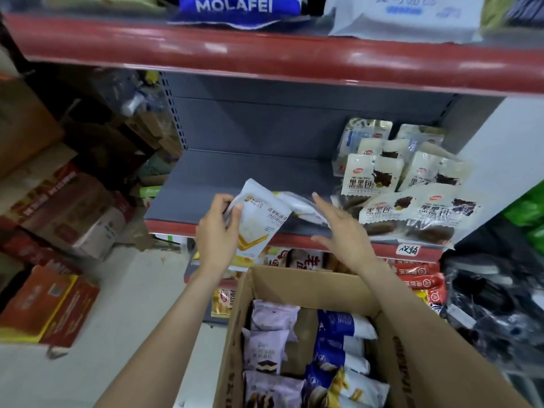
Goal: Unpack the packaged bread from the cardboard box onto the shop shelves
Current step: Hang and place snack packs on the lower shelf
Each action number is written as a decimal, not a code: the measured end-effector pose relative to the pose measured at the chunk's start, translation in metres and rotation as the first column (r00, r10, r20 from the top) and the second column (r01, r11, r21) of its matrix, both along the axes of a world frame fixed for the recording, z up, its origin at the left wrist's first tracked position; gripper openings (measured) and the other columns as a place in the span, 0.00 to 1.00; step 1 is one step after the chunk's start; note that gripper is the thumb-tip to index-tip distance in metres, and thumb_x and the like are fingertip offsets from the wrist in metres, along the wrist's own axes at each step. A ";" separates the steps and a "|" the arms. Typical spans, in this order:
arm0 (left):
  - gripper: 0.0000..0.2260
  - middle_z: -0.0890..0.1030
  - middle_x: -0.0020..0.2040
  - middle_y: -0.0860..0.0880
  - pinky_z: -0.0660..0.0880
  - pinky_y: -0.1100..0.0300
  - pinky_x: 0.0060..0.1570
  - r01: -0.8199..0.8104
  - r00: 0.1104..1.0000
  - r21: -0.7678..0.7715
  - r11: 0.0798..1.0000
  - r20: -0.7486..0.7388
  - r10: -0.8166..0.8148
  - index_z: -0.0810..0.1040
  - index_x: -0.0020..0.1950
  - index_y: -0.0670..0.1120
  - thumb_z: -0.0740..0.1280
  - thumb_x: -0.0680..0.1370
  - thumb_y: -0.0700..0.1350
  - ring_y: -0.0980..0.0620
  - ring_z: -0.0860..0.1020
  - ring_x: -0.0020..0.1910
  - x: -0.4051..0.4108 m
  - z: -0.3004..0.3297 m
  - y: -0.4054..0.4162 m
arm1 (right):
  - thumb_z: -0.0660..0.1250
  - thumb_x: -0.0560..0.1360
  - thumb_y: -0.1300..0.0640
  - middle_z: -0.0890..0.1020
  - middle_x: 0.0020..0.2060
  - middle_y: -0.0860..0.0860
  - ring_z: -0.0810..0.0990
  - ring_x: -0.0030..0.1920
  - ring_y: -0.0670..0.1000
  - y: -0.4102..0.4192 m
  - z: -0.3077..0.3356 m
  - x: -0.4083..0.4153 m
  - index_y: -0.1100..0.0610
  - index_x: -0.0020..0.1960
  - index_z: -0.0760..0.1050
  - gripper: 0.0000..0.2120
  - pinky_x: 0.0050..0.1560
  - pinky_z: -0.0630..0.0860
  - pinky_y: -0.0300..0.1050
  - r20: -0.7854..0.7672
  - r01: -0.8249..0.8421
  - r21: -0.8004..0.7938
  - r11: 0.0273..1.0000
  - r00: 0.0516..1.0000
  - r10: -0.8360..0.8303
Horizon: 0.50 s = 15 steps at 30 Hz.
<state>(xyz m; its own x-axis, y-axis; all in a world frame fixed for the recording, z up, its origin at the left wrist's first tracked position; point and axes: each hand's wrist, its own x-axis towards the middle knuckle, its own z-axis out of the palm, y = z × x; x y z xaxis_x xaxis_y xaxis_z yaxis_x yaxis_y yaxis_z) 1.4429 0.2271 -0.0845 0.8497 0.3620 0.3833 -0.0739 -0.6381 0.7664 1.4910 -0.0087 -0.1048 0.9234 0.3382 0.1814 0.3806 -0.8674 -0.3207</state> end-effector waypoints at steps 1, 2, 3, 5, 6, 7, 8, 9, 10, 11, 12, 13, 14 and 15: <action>0.06 0.76 0.38 0.53 0.68 0.55 0.35 0.000 1.000 0.009 1.000 -0.008 0.000 0.73 0.51 0.45 0.62 0.80 0.47 0.49 0.74 0.35 0.003 -0.001 -0.001 | 0.72 0.70 0.62 0.73 0.67 0.53 0.77 0.58 0.57 -0.002 -0.005 -0.001 0.49 0.75 0.58 0.38 0.53 0.77 0.52 -0.031 0.022 -0.052 0.998 0.999 -0.024; 0.06 0.77 0.37 0.53 0.68 0.55 0.35 -0.001 1.000 0.014 1.000 -0.015 0.001 0.73 0.51 0.45 0.62 0.80 0.47 0.49 0.74 0.35 0.005 -0.003 -0.001 | 0.70 0.70 0.65 0.76 0.63 0.55 0.79 0.54 0.58 -0.004 -0.009 0.000 0.50 0.73 0.60 0.36 0.49 0.78 0.51 -0.027 0.070 -0.066 0.995 0.997 -0.071; 0.06 0.77 0.38 0.52 0.69 0.54 0.35 0.002 1.000 0.016 1.000 -0.019 -0.002 0.74 0.51 0.45 0.62 0.80 0.48 0.49 0.75 0.35 0.007 -0.004 -0.001 | 0.68 0.70 0.67 0.80 0.57 0.56 0.81 0.49 0.59 -0.004 -0.010 0.004 0.52 0.69 0.65 0.30 0.45 0.78 0.50 0.006 0.120 -0.035 0.992 0.993 -0.120; 0.07 0.78 0.38 0.51 0.71 0.52 0.36 0.012 1.000 0.021 1.000 -0.010 -0.012 0.74 0.51 0.45 0.62 0.80 0.48 0.48 0.76 0.36 0.013 -0.004 0.002 | 0.69 0.70 0.65 0.83 0.41 0.58 0.82 0.38 0.59 0.004 0.001 0.014 0.58 0.55 0.74 0.14 0.36 0.76 0.46 0.120 0.191 0.120 0.974 0.971 -0.205; 0.07 0.78 0.38 0.51 0.71 0.52 0.36 0.017 1.000 0.024 1.000 0.004 -0.017 0.74 0.51 0.45 0.62 0.80 0.48 0.47 0.76 0.36 0.017 -0.003 0.004 | 0.71 0.71 0.62 0.81 0.34 0.58 0.80 0.32 0.57 0.011 0.011 0.024 0.60 0.49 0.76 0.08 0.32 0.71 0.43 0.185 0.221 0.194 0.956 0.949 -0.257; 0.07 0.78 0.38 0.50 0.71 0.51 0.37 0.021 1.000 0.030 0.999 0.019 -0.021 0.74 0.51 0.45 0.63 0.80 0.48 0.46 0.76 0.36 0.022 -0.002 0.006 | 0.72 0.71 0.59 0.80 0.30 0.58 0.78 0.29 0.56 0.019 0.024 0.035 0.61 0.45 0.76 0.07 0.30 0.67 0.42 0.249 0.249 0.241 0.938 0.918 -0.308; 0.07 0.78 0.39 0.50 0.71 0.51 0.37 0.022 0.999 0.035 0.999 0.030 -0.023 0.74 0.51 0.45 0.63 0.80 0.48 0.46 0.76 0.37 0.029 0.000 0.008 | 0.71 0.72 0.56 0.79 0.29 0.58 0.76 0.28 0.55 0.027 0.034 0.049 0.62 0.44 0.76 0.09 0.30 0.64 0.42 0.290 0.284 0.254 0.925 0.889 -0.353; 0.07 0.78 0.39 0.50 0.70 0.51 0.37 0.023 0.999 0.039 0.999 0.039 -0.024 0.74 0.51 0.45 0.63 0.80 0.48 0.46 0.76 0.37 0.037 0.003 0.008 | 0.70 0.73 0.54 0.79 0.30 0.59 0.76 0.29 0.57 0.035 0.046 0.062 0.62 0.44 0.76 0.11 0.31 0.63 0.43 0.319 0.305 0.251 0.919 0.870 -0.376; 0.07 0.78 0.39 0.51 0.69 0.52 0.38 0.024 0.999 0.041 0.999 0.046 -0.025 0.74 0.51 0.45 0.63 0.80 0.48 0.47 0.75 0.37 0.046 0.007 0.008 | 0.69 0.74 0.52 0.80 0.32 0.60 0.78 0.32 0.59 0.043 0.054 0.075 0.61 0.45 0.77 0.11 0.31 0.63 0.44 0.338 0.305 0.242 0.921 0.863 -0.375; 0.06 0.78 0.38 0.51 0.69 0.52 0.38 0.026 0.998 0.037 0.999 0.055 -0.028 0.74 0.51 0.45 0.63 0.80 0.47 0.47 0.75 0.37 0.055 0.010 0.008 | 0.67 0.75 0.52 0.81 0.34 0.61 0.80 0.34 0.61 0.050 0.059 0.088 0.60 0.48 0.78 0.11 0.33 0.65 0.46 0.362 0.291 0.217 0.932 0.862 -0.354; 0.06 0.79 0.38 0.50 0.69 0.52 0.38 0.029 0.997 0.022 0.999 0.064 -0.030 0.74 0.51 0.46 0.62 0.80 0.47 0.47 0.75 0.37 0.065 0.013 0.008 | 0.65 0.76 0.51 0.81 0.38 0.62 0.81 0.38 0.63 0.055 0.062 0.101 0.58 0.51 0.79 0.11 0.34 0.67 0.47 0.365 0.287 0.162 0.944 0.872 -0.328; 0.05 0.79 0.38 0.49 0.70 0.51 0.38 0.034 0.997 -0.004 0.999 0.072 -0.033 0.74 0.50 0.46 0.62 0.80 0.47 0.47 0.76 0.37 0.075 0.017 0.008 | 0.63 0.78 0.51 0.82 0.42 0.61 0.81 0.42 0.63 0.060 0.064 0.113 0.55 0.55 0.79 0.11 0.37 0.69 0.47 0.339 0.302 0.091 0.949 0.887 -0.315; 0.05 0.79 0.38 0.49 0.70 0.51 0.39 0.037 0.997 -0.040 0.999 0.074 -0.034 0.73 0.50 0.46 0.62 0.80 0.48 0.47 0.76 0.38 0.084 0.019 0.008 | 0.60 0.79 0.51 0.82 0.45 0.59 0.81 0.46 0.62 0.062 0.064 0.125 0.54 0.57 0.78 0.12 0.39 0.69 0.47 0.304 0.327 0.027 0.945 0.898 -0.320; 0.06 0.79 0.38 0.50 0.69 0.53 0.40 0.040 0.997 -0.077 0.996 0.075 -0.034 0.73 0.50 0.46 0.63 0.80 0.48 0.48 0.76 0.39 0.093 0.022 0.007 | 0.59 0.80 0.53 0.82 0.46 0.59 0.81 0.47 0.61 0.065 0.064 0.134 0.54 0.56 0.78 0.11 0.39 0.68 0.46 0.293 0.339 -0.003 0.941 0.900 -0.324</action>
